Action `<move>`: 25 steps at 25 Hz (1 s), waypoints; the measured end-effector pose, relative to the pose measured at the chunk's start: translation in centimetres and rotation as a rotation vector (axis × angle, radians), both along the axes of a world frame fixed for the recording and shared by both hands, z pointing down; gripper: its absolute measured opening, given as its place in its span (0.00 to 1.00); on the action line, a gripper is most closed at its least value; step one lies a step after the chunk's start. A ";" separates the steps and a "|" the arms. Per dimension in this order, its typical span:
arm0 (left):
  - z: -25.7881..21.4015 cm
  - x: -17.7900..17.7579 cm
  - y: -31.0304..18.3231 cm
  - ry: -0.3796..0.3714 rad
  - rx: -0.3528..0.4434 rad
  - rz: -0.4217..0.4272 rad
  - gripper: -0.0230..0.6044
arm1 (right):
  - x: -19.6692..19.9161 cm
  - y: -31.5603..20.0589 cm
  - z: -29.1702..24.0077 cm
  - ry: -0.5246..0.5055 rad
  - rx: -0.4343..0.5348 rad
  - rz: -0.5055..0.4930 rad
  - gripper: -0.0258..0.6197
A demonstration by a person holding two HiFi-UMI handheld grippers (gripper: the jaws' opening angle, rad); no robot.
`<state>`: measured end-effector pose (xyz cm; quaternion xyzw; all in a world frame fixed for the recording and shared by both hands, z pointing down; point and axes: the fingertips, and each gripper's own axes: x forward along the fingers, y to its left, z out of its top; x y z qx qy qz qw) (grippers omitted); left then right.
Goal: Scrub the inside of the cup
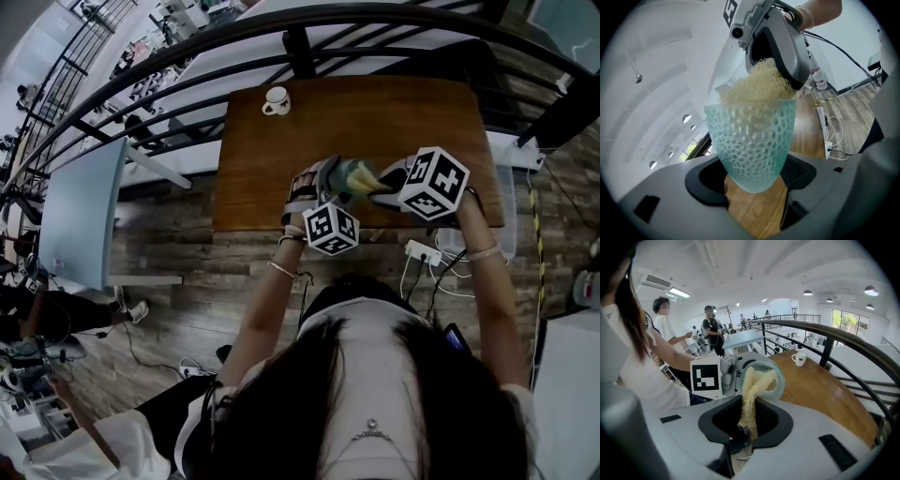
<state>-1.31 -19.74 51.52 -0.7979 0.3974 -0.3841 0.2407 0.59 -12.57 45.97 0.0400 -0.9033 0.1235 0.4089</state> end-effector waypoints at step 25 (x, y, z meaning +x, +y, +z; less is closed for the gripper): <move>0.5 -1.3 -1.2 0.301 -0.199 -0.173 0.58 | -0.9 -2.9 -2.4 -0.294 0.167 0.229 0.17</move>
